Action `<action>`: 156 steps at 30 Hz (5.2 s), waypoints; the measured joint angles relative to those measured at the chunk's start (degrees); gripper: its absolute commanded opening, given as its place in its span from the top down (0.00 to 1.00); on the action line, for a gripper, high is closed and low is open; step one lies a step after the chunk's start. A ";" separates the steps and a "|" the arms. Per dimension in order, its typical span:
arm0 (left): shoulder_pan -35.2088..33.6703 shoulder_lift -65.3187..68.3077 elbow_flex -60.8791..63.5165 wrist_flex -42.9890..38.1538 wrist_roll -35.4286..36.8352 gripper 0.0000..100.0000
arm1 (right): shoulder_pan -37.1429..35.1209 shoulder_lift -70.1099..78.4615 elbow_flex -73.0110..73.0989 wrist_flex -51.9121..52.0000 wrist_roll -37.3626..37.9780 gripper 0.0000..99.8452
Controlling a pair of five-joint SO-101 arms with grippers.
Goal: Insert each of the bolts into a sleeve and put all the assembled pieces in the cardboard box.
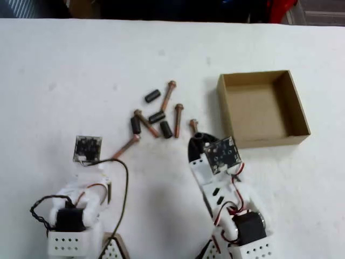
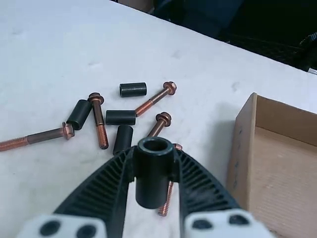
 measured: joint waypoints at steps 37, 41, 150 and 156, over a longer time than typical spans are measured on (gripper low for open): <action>-4.84 0.00 -15.21 -10.81 -28.13 0.98 | 0.00 -0.09 10.73 -8.79 -0.26 0.98; -4.84 -0.79 -19.87 -8.53 -31.38 0.98 | 0.00 -0.09 10.73 -8.79 -0.26 0.98; 15.30 129.05 -101.27 16.26 -29.10 0.98 | -5.36 -0.09 11.69 -12.66 -0.35 0.98; 14.77 116.04 -101.89 18.11 -28.22 0.98 | -8.97 -0.09 11.69 -18.64 -5.89 0.98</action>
